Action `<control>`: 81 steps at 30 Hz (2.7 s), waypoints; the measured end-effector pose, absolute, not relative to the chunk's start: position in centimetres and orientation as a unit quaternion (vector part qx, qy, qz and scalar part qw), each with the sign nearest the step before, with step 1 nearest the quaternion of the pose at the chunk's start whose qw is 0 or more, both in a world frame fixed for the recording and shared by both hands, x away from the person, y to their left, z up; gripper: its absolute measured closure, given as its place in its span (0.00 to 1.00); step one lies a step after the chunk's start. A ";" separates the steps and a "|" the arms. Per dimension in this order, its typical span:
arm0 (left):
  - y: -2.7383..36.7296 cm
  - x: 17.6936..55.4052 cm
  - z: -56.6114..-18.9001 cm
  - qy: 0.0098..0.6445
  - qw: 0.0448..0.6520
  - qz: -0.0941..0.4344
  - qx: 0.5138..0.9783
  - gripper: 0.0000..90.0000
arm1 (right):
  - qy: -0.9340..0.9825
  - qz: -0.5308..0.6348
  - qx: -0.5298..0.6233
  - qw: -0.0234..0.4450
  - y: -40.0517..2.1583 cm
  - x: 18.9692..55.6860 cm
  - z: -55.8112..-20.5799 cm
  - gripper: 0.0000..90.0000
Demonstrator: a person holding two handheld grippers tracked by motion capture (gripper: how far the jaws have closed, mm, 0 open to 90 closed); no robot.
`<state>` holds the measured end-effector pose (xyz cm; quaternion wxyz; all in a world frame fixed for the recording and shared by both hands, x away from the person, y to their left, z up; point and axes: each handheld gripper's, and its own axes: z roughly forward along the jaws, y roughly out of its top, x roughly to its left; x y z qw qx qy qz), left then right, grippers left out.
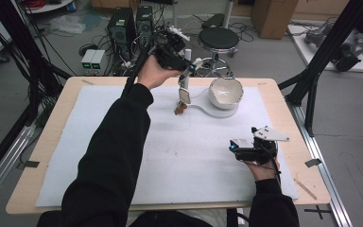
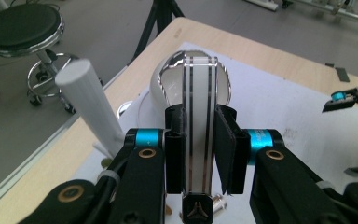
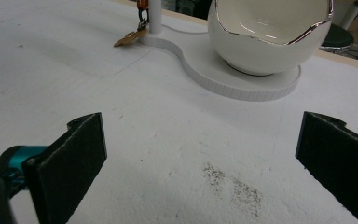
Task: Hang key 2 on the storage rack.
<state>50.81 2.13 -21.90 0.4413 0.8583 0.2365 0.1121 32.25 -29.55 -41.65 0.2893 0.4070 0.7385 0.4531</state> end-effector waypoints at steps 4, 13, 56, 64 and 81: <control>1.5 51.1 -21.2 0.226 0.453 0.123 0.854 0.83 | 0.738 0.455 0.407 0.289 -29.5 32.2 -41.6 0.01; 0.8 52.1 -20.0 0.237 0.477 0.123 0.838 0.83 | 0.738 0.455 0.406 0.289 -29.6 32.3 -41.7 0.01; 0.7 54.3 -20.7 0.333 0.469 0.205 0.792 0.83 | 0.738 0.460 0.402 0.287 -29.6 32.2 -41.6 0.01; 2.3 53.7 -21.6 0.330 0.505 0.191 0.774 0.55 | 0.740 0.458 0.400 0.288 -29.5 32.2 -41.6 0.01; 6.4 52.5 -23.6 0.313 0.500 0.146 0.794 0.06 | 0.742 0.456 0.400 0.287 -29.4 32.3 -41.7 0.01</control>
